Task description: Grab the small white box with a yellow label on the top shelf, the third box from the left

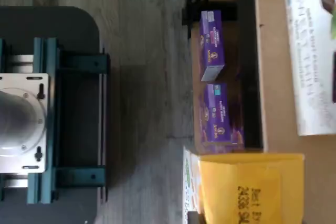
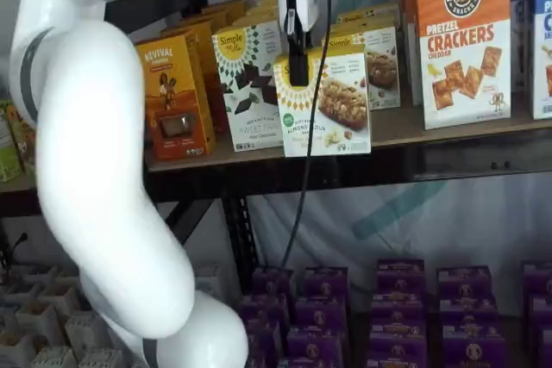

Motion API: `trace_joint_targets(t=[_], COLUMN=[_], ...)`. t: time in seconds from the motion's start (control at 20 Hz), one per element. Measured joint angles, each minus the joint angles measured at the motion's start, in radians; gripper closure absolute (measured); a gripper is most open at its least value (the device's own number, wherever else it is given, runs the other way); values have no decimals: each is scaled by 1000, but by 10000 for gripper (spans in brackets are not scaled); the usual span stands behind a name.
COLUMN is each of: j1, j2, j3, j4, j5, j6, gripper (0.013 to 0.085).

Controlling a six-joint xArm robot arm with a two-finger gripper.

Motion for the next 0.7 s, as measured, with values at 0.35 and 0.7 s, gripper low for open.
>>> trace_joint_targets(t=[0.35, 0.7], j1=[-21, -20], j2=[-115, -215], j3=[109, 215], j4=[-45, -50], j5=[26, 49], j6=[-33, -34], gripper=[650, 650])
